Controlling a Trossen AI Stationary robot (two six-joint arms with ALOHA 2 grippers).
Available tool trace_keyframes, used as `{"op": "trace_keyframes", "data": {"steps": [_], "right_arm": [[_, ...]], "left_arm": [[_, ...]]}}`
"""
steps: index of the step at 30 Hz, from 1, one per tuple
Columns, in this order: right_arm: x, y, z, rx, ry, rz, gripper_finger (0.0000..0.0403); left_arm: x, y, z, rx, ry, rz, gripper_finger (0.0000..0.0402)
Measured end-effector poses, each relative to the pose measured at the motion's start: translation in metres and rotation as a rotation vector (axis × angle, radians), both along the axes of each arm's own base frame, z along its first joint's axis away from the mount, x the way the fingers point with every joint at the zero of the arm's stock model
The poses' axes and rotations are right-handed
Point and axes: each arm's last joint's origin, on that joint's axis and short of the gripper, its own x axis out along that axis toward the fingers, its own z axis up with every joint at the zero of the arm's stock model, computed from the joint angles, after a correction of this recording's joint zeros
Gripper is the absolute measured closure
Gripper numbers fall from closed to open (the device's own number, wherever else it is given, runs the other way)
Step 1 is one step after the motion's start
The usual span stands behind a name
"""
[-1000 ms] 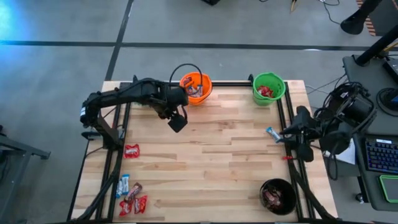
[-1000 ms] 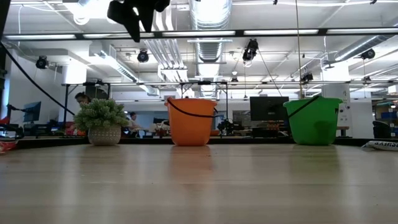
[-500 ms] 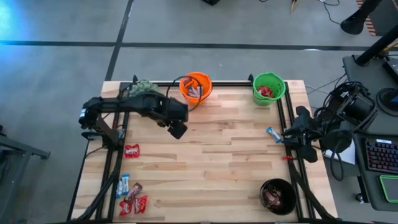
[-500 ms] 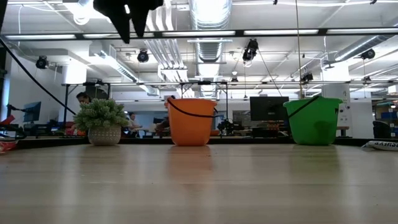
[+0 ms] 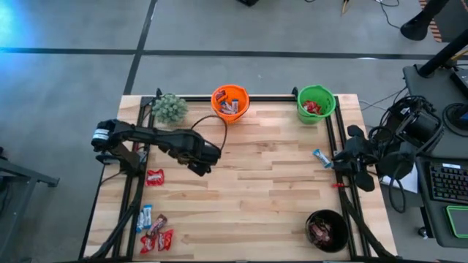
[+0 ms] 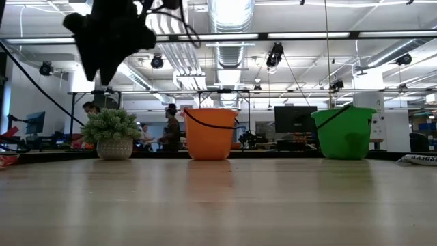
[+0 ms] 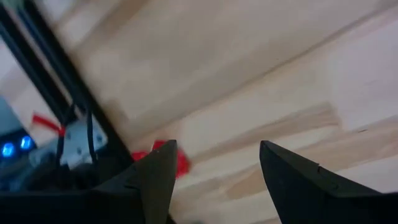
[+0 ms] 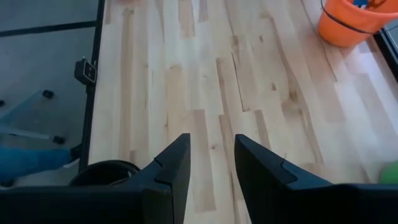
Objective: Organize candy in baskets
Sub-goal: Put the red candy into the green bucket
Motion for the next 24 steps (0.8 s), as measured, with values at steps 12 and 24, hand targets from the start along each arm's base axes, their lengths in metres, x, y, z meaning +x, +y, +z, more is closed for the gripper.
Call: {"op": "trace_keyframes", "data": {"steps": [12,24], "right_arm": [[0.0,0.0,0.0,-0.007,-0.001,0.008,0.0289],[0.0,0.001,0.0,0.003,0.015,0.029,0.0291]], "left_arm": [[-0.017,-0.01,-0.034,-0.012,0.134,0.13,0.0196],[-0.037,-0.012,-0.07,-0.057,0.267,0.376,0.0196]]}}
